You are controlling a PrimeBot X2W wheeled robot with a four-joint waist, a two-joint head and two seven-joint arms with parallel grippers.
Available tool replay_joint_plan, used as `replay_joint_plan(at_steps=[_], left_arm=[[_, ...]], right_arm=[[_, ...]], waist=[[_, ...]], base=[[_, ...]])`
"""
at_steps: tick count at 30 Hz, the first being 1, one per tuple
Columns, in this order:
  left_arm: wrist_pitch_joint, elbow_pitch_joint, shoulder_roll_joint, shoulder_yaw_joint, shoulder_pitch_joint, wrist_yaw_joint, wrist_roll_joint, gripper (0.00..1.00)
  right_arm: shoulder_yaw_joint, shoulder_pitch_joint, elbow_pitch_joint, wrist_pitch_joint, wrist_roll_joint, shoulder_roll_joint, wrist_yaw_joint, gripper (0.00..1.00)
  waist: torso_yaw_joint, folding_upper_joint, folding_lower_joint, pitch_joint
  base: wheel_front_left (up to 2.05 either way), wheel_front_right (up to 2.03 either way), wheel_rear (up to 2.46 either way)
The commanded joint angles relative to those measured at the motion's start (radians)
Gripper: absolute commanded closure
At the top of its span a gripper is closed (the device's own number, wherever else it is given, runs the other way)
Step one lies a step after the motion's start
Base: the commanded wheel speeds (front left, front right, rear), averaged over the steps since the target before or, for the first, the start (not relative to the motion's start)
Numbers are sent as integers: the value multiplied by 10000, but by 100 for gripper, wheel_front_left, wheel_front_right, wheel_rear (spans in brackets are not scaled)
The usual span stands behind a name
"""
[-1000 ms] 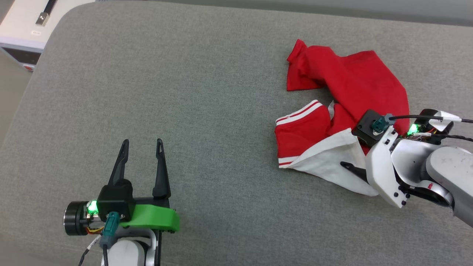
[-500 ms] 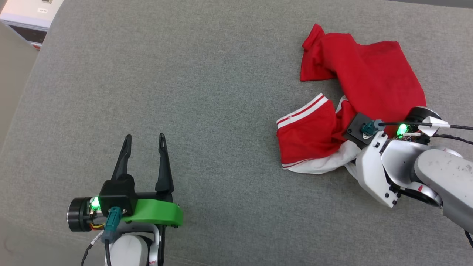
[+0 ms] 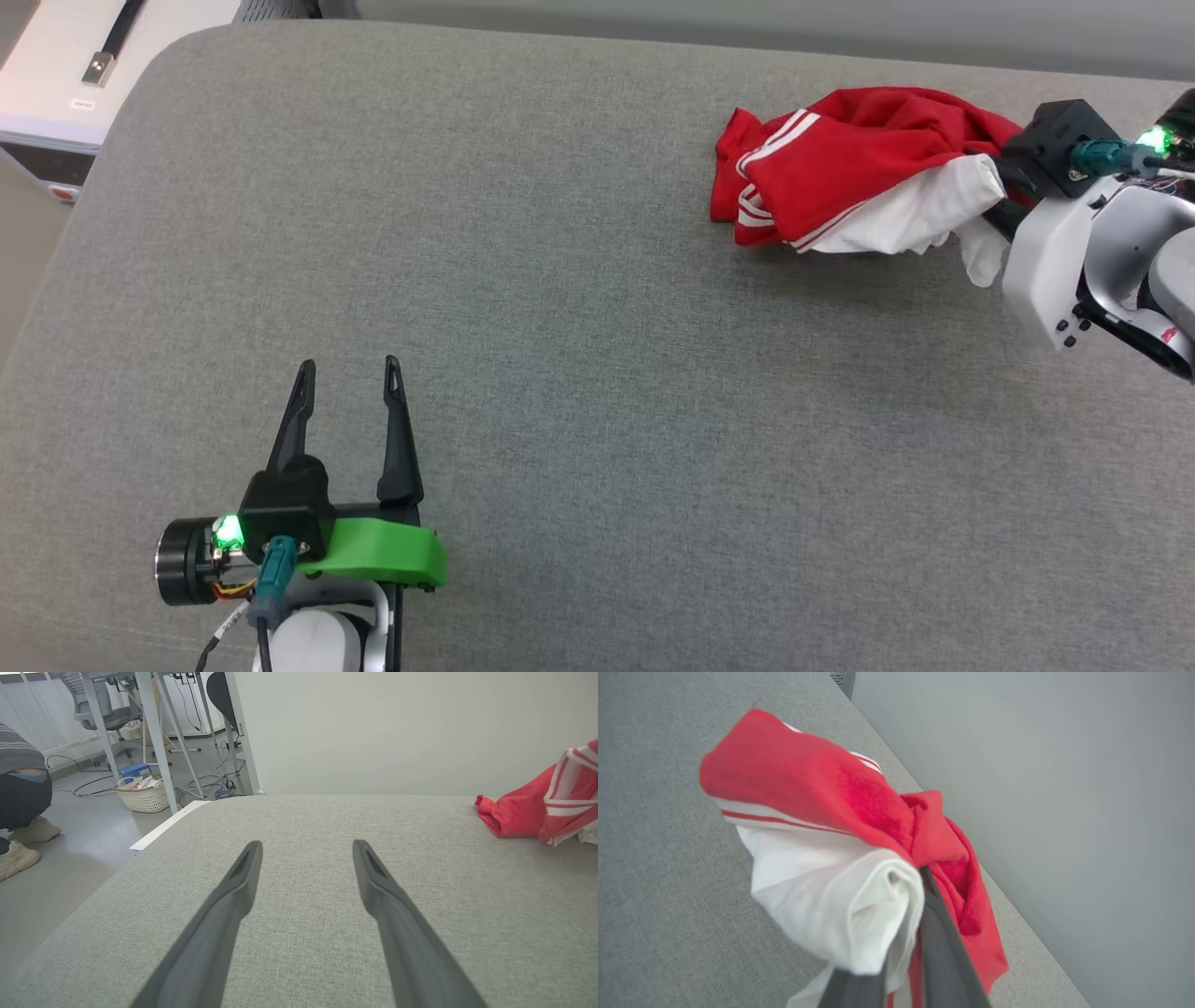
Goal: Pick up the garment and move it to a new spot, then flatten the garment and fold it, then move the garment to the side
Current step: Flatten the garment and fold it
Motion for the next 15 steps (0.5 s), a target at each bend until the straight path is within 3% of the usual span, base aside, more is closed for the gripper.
replay_joint_plan(at_steps=[1,8,15], left_arm=[[-59,37,-43,21,112,-71,81,0],[-59,78,-43,50,412,-39,59,0],[-59,163,-43,160,708,-53,85,0]], right_arm=[[16,126,133,-359,-244,151,-11,100],[-249,2022,873,-1959,-1089,863,-11,100],[-780,4440,1377,-2389,-1726,1334,-11,100]], waist=[[-107,0,-1,-207],[-186,0,-1,-580],[-299,0,-1,-1007]], base=[[0,0,0],[0,0,0],[0,0,0]])
